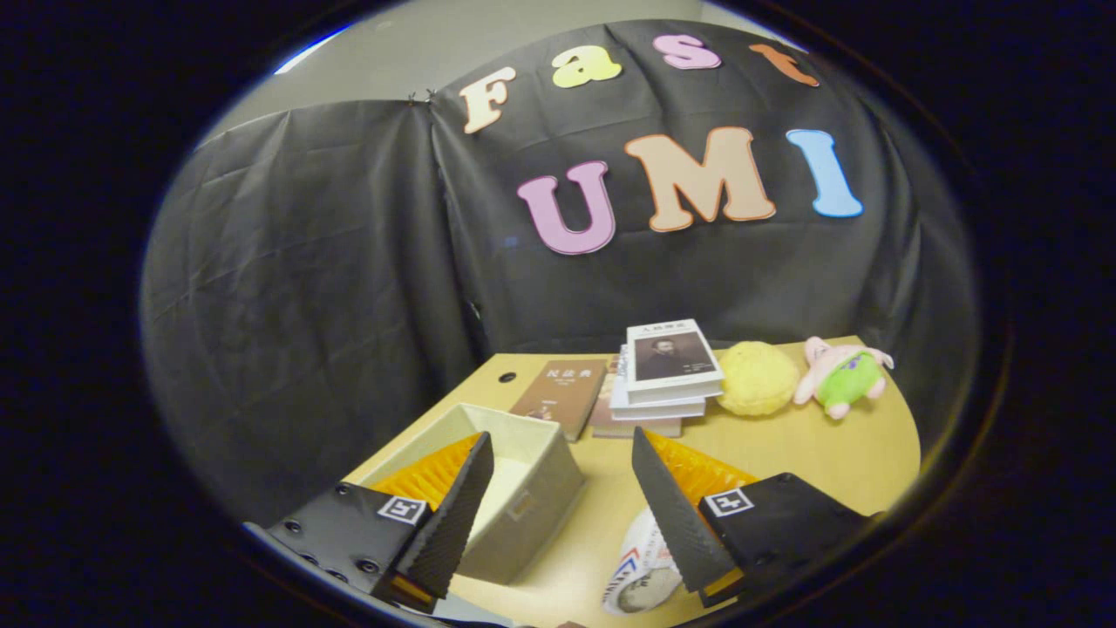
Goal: Open the storage box then place both shoes into the box .Put the left shoe in first, then the right shoe, with the right side of both shoes facing outward in a uniform manner.
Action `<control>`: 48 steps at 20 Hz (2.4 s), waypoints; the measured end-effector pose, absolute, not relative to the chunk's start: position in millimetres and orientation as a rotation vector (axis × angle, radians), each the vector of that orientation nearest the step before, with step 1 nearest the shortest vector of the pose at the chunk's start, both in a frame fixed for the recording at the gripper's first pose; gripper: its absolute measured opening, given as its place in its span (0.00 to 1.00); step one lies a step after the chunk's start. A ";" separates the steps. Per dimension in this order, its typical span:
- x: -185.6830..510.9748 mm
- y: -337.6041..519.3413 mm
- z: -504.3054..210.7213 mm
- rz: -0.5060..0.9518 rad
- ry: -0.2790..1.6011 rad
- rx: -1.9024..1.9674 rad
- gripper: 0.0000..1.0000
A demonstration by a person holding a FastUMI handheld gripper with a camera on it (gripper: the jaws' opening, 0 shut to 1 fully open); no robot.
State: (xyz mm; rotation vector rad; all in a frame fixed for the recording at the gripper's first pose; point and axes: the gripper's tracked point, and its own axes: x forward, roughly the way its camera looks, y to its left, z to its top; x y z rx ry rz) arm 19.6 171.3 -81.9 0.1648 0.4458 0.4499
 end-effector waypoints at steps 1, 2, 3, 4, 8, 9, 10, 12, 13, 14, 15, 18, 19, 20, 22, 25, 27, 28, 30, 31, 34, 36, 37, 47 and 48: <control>22.3 159.4 -88.1 0.434 0.455 0.158 0.99; 24.4 145.3 -94.3 0.422 0.471 0.151 0.99; 24.7 134.9 -102.4 0.411 0.488 0.143 0.99; 24.1 125.3 -109.7 0.404 0.505 0.136 0.99; 21.2 96.1 -140.2 0.379 0.571 0.135 0.99; 20.0 90.4 -149.1 0.376 0.590 0.136 0.99; 19.1 85.3 -157.2 0.374 0.609 0.137 0.99; 16.7 76.4 -176.3 0.372 0.649 0.132 1.00; 14.4 73.3 -185.5 0.374 0.672 0.130 1.00; 13.0 71.3 -194.8 0.376 0.692 0.129 1.00; 10.9 70.1 -204.4 0.380 0.714 0.127 1.00; 3.5 69.2 -231.5 0.392 0.781 0.116 1.00; 0.9 69.7 -240.0 0.398 0.803 0.113 1.00; -2.2 71.1 -247.6 0.404 0.825 0.109 1.00; -7.0 70.2 -263.0 0.410 0.864 0.090 0.99; -16.1 68.2 -282.8 0.423 0.928 0.065 0.99; -24.7 69.5 -296.3 0.430 0.975 0.062 0.98; -26.2 71.6 -301.6 0.433 0.994 0.064 0.97; -29.4 73.8 -307.5 0.431 1.017 0.085 0.89; -29.6 73.3 -309.4 0.418 1.026 0.092 0.79; -31.9 81.0 -312.1 0.392 1.061 0.157 0.49; -31.6 86.1 -315.5 0.352 1.075 0.194 0.29; -35.7 87.9 -315.3 0.343 1.090 0.212 0.19; -30.6 90.2 -293.6 0.231 1.087 0.387 0.04; -27.3 91.6 -289.2 0.224 1.077 0.402 0.04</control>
